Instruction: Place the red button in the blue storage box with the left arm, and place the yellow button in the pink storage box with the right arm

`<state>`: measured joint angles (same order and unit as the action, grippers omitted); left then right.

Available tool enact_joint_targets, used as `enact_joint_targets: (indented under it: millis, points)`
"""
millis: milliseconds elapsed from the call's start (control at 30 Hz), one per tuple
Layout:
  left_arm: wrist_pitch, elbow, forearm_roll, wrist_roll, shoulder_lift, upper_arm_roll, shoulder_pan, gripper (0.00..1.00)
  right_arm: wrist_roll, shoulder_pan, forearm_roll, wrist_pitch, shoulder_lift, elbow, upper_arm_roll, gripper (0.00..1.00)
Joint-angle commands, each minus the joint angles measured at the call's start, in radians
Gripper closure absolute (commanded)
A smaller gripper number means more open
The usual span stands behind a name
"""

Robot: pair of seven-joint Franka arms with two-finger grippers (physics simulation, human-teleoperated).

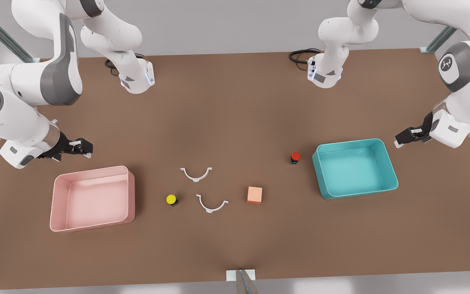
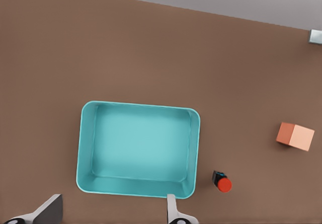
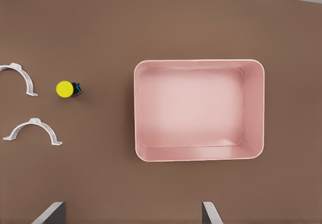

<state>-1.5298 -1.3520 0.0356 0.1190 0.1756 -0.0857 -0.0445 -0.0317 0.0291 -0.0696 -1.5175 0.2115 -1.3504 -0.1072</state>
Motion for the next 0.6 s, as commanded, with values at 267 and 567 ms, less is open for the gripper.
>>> enact_joint_targets:
  millis: [267,567]
  points:
    - [-0.151,-0.006,0.081,0.203,0.213,0.001,-0.354,0.0,0.019,-0.009,-0.004,-0.095,0.106,0.004,-0.118,0.0]
    - [-0.65,-0.608,0.079,0.307,0.027,0.001,-0.509,0.0,0.355,-0.215,-0.076,-0.5,0.48,-0.001,-0.138,0.0]
